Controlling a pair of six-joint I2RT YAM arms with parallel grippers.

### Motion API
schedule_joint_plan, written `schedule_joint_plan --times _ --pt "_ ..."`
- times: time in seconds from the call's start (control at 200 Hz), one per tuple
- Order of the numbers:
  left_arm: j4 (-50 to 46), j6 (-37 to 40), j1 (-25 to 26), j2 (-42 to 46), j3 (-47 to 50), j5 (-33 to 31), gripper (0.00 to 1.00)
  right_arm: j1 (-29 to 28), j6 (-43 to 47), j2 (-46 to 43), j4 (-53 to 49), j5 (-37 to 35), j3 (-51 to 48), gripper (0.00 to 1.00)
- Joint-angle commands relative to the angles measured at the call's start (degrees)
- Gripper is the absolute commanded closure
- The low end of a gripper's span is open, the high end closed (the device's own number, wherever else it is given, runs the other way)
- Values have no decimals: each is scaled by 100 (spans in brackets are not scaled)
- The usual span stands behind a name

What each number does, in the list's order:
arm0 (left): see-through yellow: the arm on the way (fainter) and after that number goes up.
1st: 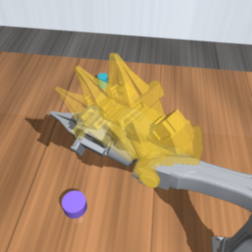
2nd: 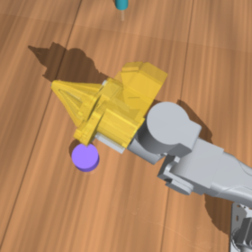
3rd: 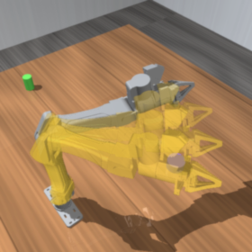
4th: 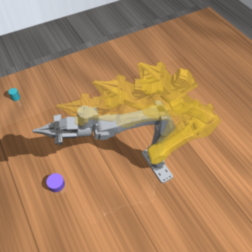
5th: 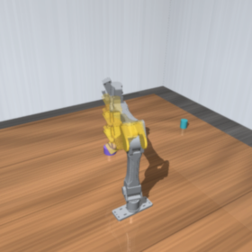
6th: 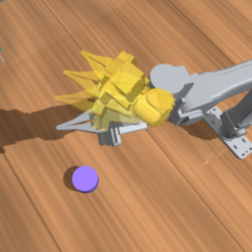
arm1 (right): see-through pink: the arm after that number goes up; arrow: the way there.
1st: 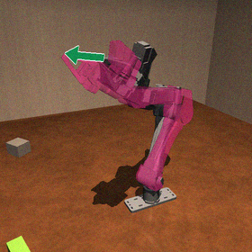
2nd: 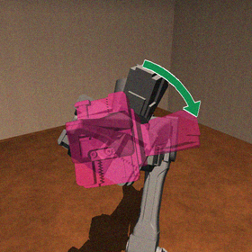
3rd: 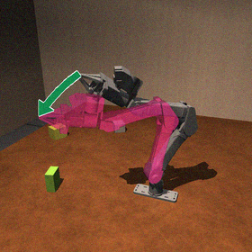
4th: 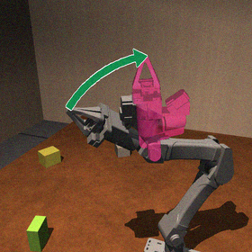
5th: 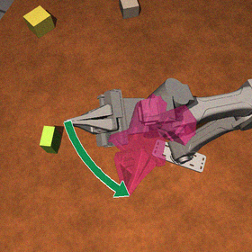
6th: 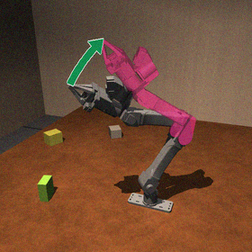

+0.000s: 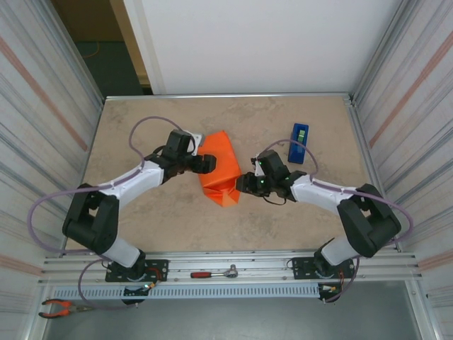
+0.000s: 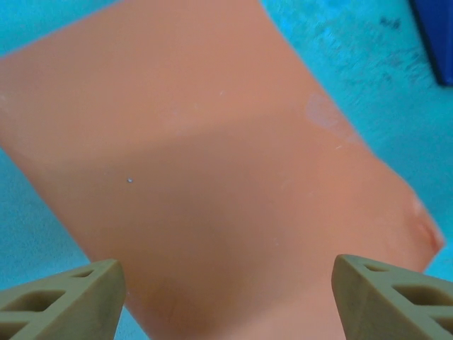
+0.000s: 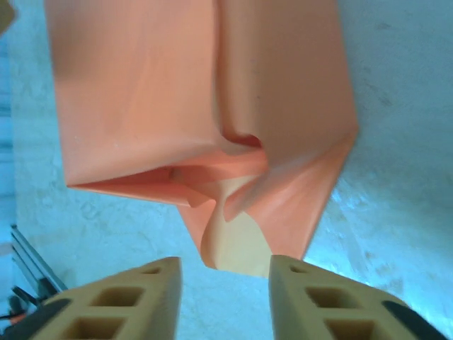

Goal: Wrap the gift box in paper

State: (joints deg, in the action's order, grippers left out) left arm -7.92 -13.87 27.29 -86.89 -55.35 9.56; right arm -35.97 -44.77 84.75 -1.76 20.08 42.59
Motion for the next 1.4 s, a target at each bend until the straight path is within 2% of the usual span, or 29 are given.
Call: schedule_joint_plan --times 0.0,0.095,0.22,0.426,0.686,0.892,1.082,1.253,1.393 --pt "-11 -171 13 520 -79 5 14 17 -73 -168 -476 -240 -206 50" --pt "120 -212 13 740 -72 -126 1 -35 -125 -115 -562 -359 -207 45" --pt "368 -389 13 971 29 -363 1 -113 -150 178 -553 -338 -71 45" --pt "1203 -462 5 1210 563 -402 1 -354 -198 685 -512 -373 225 53" --pt "1218 -591 13 1254 870 -579 1 -486 -293 1114 -381 -360 417 66" --pt "1361 -708 13 1373 1244 -732 1 -538 -322 1333 -369 -375 547 69" --pt "1174 -940 13 1424 1370 -699 1 -568 -379 1445 -321 -365 584 79" --pt "783 -1107 22 1478 1434 -401 1 -554 -458 1399 -286 -330 575 100" --pt "683 -1125 197 1700 1724 -264 1 -529 -548 1255 -224 -217 567 100"
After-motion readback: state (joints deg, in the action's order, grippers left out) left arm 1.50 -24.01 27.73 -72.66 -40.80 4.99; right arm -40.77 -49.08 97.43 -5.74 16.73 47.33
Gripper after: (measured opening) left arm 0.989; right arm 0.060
